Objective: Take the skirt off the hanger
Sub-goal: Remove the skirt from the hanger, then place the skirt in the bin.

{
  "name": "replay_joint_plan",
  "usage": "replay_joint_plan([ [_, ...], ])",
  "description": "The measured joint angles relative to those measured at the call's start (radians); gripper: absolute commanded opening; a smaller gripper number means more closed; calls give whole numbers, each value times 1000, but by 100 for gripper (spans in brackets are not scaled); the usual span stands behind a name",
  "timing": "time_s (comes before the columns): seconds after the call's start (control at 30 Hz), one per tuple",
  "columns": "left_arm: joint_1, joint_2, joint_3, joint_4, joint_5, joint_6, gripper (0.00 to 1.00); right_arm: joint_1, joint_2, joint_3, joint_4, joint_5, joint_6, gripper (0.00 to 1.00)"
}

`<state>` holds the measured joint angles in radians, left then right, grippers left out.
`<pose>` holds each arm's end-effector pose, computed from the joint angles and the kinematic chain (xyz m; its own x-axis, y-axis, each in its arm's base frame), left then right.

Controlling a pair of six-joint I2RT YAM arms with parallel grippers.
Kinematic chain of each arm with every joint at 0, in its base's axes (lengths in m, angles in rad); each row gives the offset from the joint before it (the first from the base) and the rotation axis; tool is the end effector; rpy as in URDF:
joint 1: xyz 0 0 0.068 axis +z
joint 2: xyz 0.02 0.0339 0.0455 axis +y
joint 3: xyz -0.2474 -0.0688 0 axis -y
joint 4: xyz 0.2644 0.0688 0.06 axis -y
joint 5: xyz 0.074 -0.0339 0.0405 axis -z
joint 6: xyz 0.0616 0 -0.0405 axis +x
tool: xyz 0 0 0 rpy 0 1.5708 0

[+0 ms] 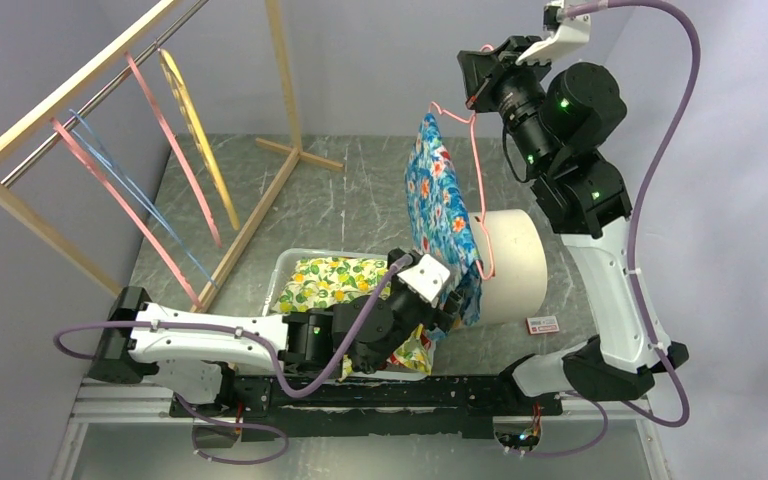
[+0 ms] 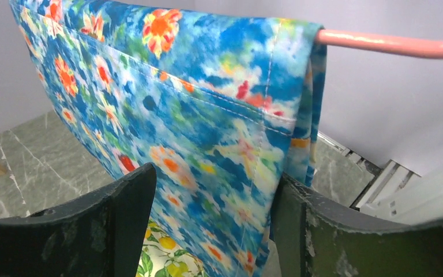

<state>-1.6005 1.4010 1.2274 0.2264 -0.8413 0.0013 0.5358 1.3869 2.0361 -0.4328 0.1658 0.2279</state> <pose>0.0351 -0.3651 0.3768 -0.0007 -0.0518 -0.9987 0.6883 0.7244 -0.0380 0.2466 0.1346 0.5933 0.0974 0.3170 -0.9434 -0.3972 0.8815 0.2552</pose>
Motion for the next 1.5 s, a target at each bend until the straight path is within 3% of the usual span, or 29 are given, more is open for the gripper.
replay_joint_plan([
  [0.1, 4, 26, 22, 16, -23, 14, 72, 0, -17, -12, 1, -8, 6, 0],
  [0.13, 8, 34, 29, 17, -27, 15, 67, 0, -19, -12, 1, -12, 9, 0],
  [0.17, 13, 42, 39, 16, -30, 15, 60, 0, -23, -13, 2, -17, 12, 0],
  [0.23, 25, 54, 53, 16, -34, 14, 33, 0, -32, -19, 3, -23, 18, 0],
  [0.27, 32, 57, 58, 16, -36, 13, 24, 0, -39, -27, 6, -26, 21, 0],
  [0.43, 55, 58, 70, 21, -57, 65, 7, 0, -92, -107, 29, -31, 23, 0],
  [0.53, 54, 51, 95, 27, -76, 131, 7, 0, -145, -208, 69, -44, 27, 0],
  [0.7, 54, -27, 108, 99, -109, 306, 7, 0, -282, -512, 177, -117, 52, 0],
  [0.87, 54, -135, 190, 132, -119, 439, 7, 0, -302, -635, 203, -130, 72, 0],
  [1.07, 54, -200, 454, 56, -84, 524, 7, 0, -305, -686, 198, -116, 69, 0],
  [1.2, 54, -229, 550, -8, -63, 545, 7, 0, -307, -686, 195, -97, 60, 0],
  [1.37, 54, -272, 541, -81, -56, 547, 7, 0, -332, -686, 179, -50, 42, 0],
  [1.5, 54, -320, 404, -138, -78, 487, 7, 0, -387, -674, 173, -8, 19, 0],
])
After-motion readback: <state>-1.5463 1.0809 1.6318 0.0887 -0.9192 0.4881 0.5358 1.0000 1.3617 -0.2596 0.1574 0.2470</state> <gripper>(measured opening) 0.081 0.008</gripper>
